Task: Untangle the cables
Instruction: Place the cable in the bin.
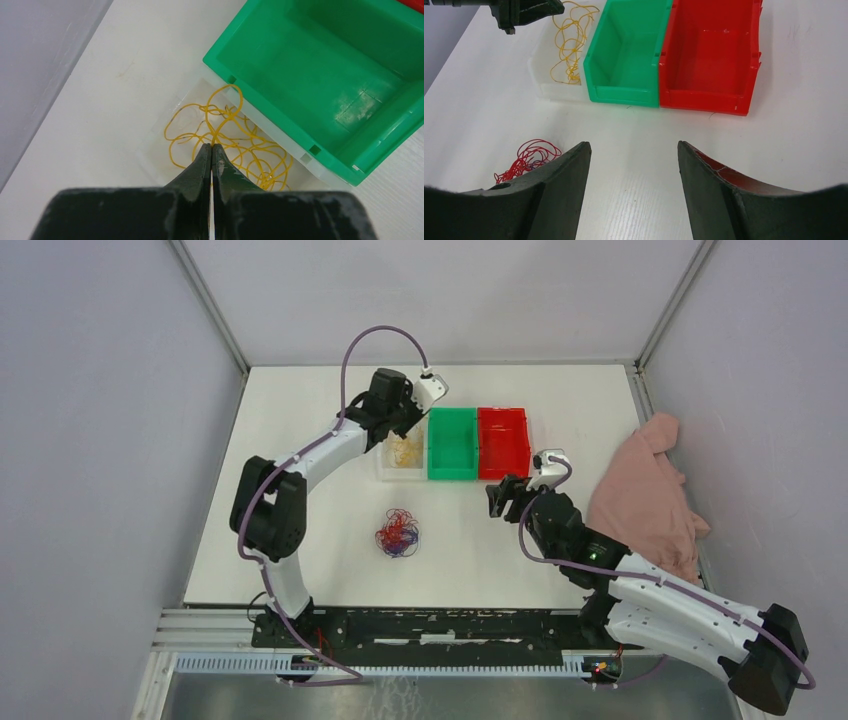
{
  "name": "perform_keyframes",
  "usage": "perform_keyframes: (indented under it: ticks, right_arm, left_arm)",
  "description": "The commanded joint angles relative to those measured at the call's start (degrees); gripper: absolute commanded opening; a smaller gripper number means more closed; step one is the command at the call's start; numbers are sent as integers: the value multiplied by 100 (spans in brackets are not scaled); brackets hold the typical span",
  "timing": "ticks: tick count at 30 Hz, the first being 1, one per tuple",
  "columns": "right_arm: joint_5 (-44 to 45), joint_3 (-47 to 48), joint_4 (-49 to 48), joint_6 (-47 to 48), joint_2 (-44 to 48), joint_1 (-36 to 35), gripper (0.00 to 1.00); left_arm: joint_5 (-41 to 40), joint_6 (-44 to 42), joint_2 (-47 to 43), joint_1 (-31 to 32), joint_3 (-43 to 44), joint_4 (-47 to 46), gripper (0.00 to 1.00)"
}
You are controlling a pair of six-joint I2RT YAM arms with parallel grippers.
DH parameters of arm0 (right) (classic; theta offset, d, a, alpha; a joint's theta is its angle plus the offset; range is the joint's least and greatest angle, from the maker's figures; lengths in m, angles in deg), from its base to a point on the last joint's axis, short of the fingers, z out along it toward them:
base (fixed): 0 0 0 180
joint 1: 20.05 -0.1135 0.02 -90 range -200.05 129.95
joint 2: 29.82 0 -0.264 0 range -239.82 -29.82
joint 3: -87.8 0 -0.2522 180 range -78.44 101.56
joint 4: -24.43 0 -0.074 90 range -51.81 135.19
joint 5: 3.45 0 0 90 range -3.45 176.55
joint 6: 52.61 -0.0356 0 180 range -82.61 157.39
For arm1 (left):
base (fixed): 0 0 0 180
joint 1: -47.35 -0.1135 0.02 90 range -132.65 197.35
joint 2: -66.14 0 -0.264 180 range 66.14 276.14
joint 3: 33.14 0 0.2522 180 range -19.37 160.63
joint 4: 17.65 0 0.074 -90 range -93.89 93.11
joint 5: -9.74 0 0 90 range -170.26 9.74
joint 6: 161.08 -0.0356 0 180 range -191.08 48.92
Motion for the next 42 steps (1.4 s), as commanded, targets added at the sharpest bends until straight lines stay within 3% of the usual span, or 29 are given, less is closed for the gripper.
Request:
perform_keyframes:
  ticks: [1, 10, 22, 24, 28, 32, 38, 42]
  right_arm:
    - [-3, 60, -51, -99, -22, 27, 70]
    - [-83, 123, 110, -193, 5, 36, 69]
    - [-66, 123, 222, -217, 88, 45, 68]
    - [-99, 145, 256, -243, 82, 47, 68]
    - [-118, 172, 352, -271, 73, 45, 68]
    - [-110, 241, 460, -261, 115, 55, 72]
    - [-255, 449, 735, -139, 36, 62, 77]
    - [-490, 617, 862, -91, -156, 62, 80]
  left_arm:
    - [-111, -80, -96, -109, -408, -620, 3]
    - [-471, -565, 108, -348, -1071, -1189, 3]
    - [-147, -206, 638, -271, -635, -1065, 5]
    - [7, -127, 628, -249, -487, -820, 16]
    - [544, -75, 381, -242, -206, -127, 67]
    - [801, -122, -157, -245, -49, 407, 95]
    - [943, 1, -943, -241, 535, 1688, 99]
    - [1125, -209, -1711, -248, 286, 2461, 99]
